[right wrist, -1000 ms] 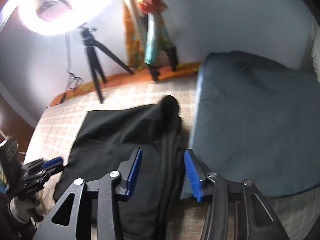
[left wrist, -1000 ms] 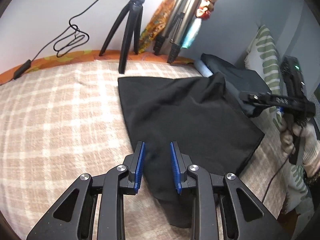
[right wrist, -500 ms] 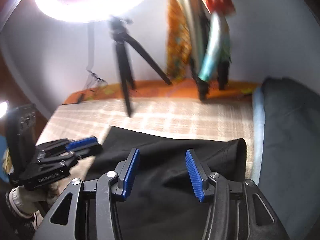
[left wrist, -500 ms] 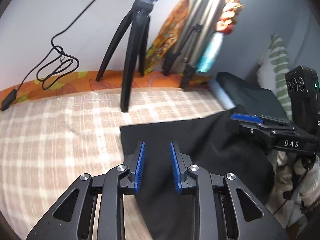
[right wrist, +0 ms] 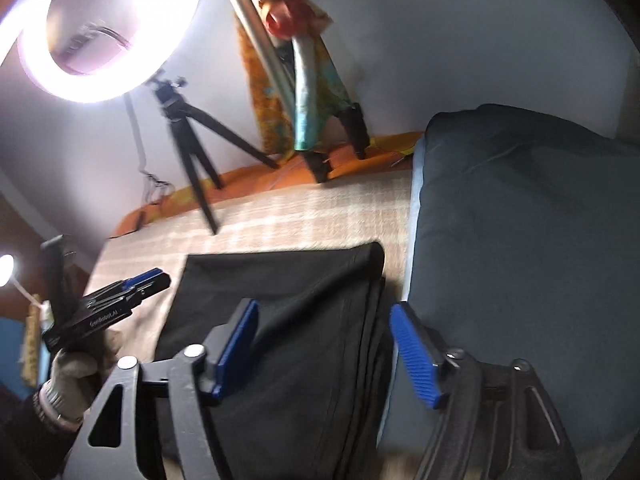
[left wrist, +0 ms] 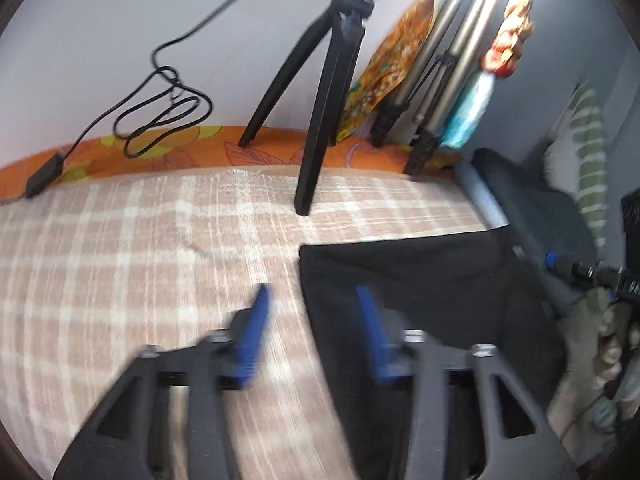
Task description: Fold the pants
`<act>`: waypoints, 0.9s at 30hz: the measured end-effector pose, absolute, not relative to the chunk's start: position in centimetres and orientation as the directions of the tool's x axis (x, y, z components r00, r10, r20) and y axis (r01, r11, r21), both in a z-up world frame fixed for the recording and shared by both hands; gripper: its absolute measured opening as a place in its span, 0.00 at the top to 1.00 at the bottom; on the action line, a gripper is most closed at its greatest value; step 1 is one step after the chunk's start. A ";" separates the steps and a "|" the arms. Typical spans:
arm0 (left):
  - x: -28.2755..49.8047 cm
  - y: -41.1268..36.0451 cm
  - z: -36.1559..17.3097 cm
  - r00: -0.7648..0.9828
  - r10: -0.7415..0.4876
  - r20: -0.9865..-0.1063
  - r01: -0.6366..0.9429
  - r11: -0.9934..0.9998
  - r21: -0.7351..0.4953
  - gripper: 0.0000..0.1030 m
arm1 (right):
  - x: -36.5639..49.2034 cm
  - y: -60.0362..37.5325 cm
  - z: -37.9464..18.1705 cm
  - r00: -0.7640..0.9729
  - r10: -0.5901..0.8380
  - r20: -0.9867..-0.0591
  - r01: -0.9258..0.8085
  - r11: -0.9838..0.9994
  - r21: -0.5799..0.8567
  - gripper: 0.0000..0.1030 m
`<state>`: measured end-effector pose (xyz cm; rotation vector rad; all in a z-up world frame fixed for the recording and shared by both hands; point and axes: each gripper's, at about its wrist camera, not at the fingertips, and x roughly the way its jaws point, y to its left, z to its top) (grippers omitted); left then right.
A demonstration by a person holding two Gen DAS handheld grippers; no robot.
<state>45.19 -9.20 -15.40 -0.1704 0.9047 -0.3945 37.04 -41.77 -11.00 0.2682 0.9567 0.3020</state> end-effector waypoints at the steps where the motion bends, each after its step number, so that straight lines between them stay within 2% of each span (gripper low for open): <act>1: 44.3 -8.6 -14.9 0.544 -0.434 -0.718 0.269 0.901 -0.341 0.40 | 36.1 -42.3 -10.8 0.529 0.395 -0.751 -0.142 0.914 0.380 0.24; 3: 43.4 -7.8 -14.5 0.517 -0.481 -0.708 0.281 0.877 -0.390 0.40 | 35.0 -42.8 -11.0 0.505 0.444 -0.740 -0.148 0.889 0.433 0.20; 6: 42.0 -6.8 -14.5 0.467 -0.540 -0.700 0.278 0.841 -0.464 0.40 | 33.3 -44.0 -11.7 0.460 0.506 -0.729 -0.158 0.855 0.494 0.20; 11: 41.5 -5.7 -16.1 0.384 -0.608 -0.695 0.197 0.789 -0.582 0.40 | 31.6 -45.1 -12.9 0.420 0.572 -0.704 -0.115 0.804 0.584 0.18; 17: 41.7 -6.3 -17.7 0.336 -0.639 -0.692 0.164 0.763 -0.625 0.40 | 29.7 -45.5 -14.5 0.395 0.624 -0.675 -0.095 0.758 0.645 0.18; 27: 43.0 -6.9 -18.5 0.320 -0.686 -0.653 0.167 0.720 -0.674 0.40 | 32.0 -45.7 -17.5 0.417 0.663 -0.622 -0.075 0.707 0.703 0.17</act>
